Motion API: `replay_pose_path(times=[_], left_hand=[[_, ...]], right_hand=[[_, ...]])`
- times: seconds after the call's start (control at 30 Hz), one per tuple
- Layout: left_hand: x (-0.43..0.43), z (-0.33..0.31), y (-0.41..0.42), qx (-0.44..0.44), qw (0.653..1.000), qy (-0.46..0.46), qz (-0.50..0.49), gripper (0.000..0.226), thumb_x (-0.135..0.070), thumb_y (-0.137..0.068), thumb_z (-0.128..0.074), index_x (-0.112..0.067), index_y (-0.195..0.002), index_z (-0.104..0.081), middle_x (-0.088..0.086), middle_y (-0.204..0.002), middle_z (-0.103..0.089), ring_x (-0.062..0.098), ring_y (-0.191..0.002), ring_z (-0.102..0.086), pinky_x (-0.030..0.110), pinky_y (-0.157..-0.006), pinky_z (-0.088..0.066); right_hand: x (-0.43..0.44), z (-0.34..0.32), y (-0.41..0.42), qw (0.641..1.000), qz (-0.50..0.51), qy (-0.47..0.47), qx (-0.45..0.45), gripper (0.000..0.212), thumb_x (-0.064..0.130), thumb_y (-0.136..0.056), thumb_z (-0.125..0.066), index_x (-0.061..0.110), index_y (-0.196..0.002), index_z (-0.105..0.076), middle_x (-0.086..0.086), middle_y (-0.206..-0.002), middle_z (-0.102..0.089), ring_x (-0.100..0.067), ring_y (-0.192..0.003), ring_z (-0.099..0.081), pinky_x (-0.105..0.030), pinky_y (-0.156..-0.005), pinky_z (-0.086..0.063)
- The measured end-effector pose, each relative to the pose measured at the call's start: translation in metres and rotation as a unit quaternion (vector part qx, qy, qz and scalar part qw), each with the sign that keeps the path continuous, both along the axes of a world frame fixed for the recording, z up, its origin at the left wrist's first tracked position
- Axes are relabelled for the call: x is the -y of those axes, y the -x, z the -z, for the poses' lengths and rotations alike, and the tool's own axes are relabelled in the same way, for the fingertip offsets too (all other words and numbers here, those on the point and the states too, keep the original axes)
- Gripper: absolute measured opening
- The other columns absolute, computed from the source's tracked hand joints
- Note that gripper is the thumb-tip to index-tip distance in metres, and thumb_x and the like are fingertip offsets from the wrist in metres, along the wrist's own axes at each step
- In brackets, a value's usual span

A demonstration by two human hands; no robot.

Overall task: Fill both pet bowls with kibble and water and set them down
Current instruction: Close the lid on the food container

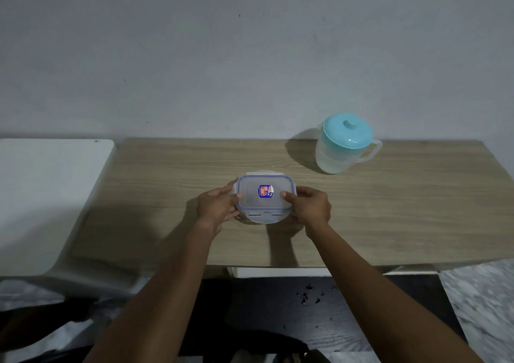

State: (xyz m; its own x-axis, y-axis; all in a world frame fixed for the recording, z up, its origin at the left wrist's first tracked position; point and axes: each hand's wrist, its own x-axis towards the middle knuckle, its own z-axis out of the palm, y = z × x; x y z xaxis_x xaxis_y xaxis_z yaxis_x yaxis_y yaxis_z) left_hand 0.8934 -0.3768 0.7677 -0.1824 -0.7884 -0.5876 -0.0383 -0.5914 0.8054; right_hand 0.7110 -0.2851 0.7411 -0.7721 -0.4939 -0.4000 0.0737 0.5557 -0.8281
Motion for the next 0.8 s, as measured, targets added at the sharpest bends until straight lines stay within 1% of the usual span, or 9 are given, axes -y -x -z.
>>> replay_pose_path(times=[0.1,0.2,0.27,0.4,0.57,0.63,0.73,0.77,0.8], left_hand=[[-0.003,0.0,-0.001,0.006,1.0,0.008,-0.001,0.047,-0.002,-0.08,-0.077,0.0,-0.124,-0.063,0.021,-0.108,-0.071,0.033,-0.089,-0.072,0.037,-0.076,-0.059],[-0.006,0.004,-0.008,-0.013,1.0,-0.003,-0.003,0.047,-0.004,-0.079,-0.078,-0.003,-0.124,-0.064,0.019,-0.105,-0.072,0.032,-0.089,-0.072,0.037,-0.079,-0.058],[-0.007,0.004,-0.009,-0.023,1.0,-0.002,-0.011,0.047,-0.003,-0.079,-0.078,-0.003,-0.123,-0.063,0.02,-0.105,-0.072,0.033,-0.092,-0.071,0.038,-0.082,-0.058],[-0.008,0.003,-0.004,-0.009,1.0,0.012,-0.019,0.045,-0.004,-0.079,-0.078,-0.001,-0.122,-0.064,0.02,-0.105,-0.072,0.031,-0.092,-0.073,0.032,-0.073,-0.059],[-0.012,0.005,0.001,0.03,0.999,0.021,-0.022,0.037,-0.006,-0.083,-0.076,0.003,-0.118,-0.066,0.021,-0.106,-0.072,0.03,-0.091,-0.072,0.03,-0.072,-0.06],[-0.015,0.005,0.002,0.031,0.999,0.019,-0.021,0.031,-0.007,-0.084,-0.075,0.006,-0.11,-0.066,0.023,-0.107,-0.071,0.031,-0.092,-0.072,0.031,-0.073,-0.059],[-0.017,0.007,-0.001,0.03,1.0,-0.004,-0.001,0.021,-0.011,-0.083,-0.077,0.002,-0.092,-0.063,0.025,-0.107,-0.069,0.032,-0.094,-0.071,0.036,-0.078,-0.059],[-0.017,0.009,-0.002,0.035,0.999,-0.005,0.003,0.021,-0.011,-0.083,-0.077,0.003,-0.091,-0.063,0.025,-0.107,-0.069,0.033,-0.095,-0.071,0.036,-0.079,-0.058],[-0.016,0.011,-0.003,0.043,0.999,-0.001,0.005,0.021,-0.01,-0.083,-0.076,0.004,-0.091,-0.063,0.026,-0.107,-0.069,0.033,-0.094,-0.071,0.036,-0.079,-0.058]], right_hand=[[-0.001,-0.001,-0.002,1.0,-0.01,0.002,-0.006,0.048,0.048,-0.064,-0.092,0.025,-0.104,-0.081,0.004,-0.093,-0.08,-0.021,-0.085,-0.075,-0.05,-0.08,-0.063],[-0.005,0.0,-0.004,1.0,-0.007,0.0,0.02,0.047,0.043,-0.064,-0.093,0.024,-0.105,-0.081,0.004,-0.091,-0.08,-0.021,-0.082,-0.076,-0.048,-0.079,-0.064],[-0.007,0.002,-0.004,1.0,-0.009,-0.001,0.023,0.05,0.044,-0.063,-0.094,0.024,-0.107,-0.081,0.004,-0.094,-0.08,-0.021,-0.083,-0.076,-0.048,-0.078,-0.064],[-0.008,0.001,-0.004,0.999,-0.034,-0.002,-0.014,0.056,0.052,-0.068,-0.088,0.024,-0.115,-0.078,0.003,-0.106,-0.08,-0.021,-0.092,-0.075,-0.05,-0.082,-0.063],[-0.012,-0.003,-0.002,0.998,-0.057,-0.006,-0.03,0.047,0.049,-0.074,-0.085,0.025,-0.114,-0.079,0.002,-0.101,-0.081,-0.022,-0.091,-0.075,-0.051,-0.084,-0.062],[-0.016,-0.006,0.0,0.997,-0.064,0.0,-0.036,0.043,0.049,-0.078,-0.083,0.025,-0.114,-0.079,0.002,-0.099,-0.081,-0.022,-0.09,-0.074,-0.049,-0.085,-0.061],[-0.019,-0.005,0.0,0.997,-0.074,-0.003,-0.035,0.043,0.047,-0.082,-0.08,0.024,-0.118,-0.078,0.0,-0.106,-0.08,-0.021,-0.096,-0.072,-0.039,-0.09,-0.056],[-0.02,-0.004,-0.001,0.997,-0.072,-0.006,-0.027,0.043,0.047,-0.081,-0.081,0.024,-0.118,-0.078,0.0,-0.106,-0.08,-0.021,-0.096,-0.072,-0.038,-0.09,-0.056],[-0.021,-0.004,-0.003,0.998,-0.067,-0.006,-0.017,0.044,0.049,-0.078,-0.083,0.026,-0.116,-0.079,0.001,-0.104,-0.081,-0.022,-0.095,-0.073,-0.041,-0.09,-0.058]])
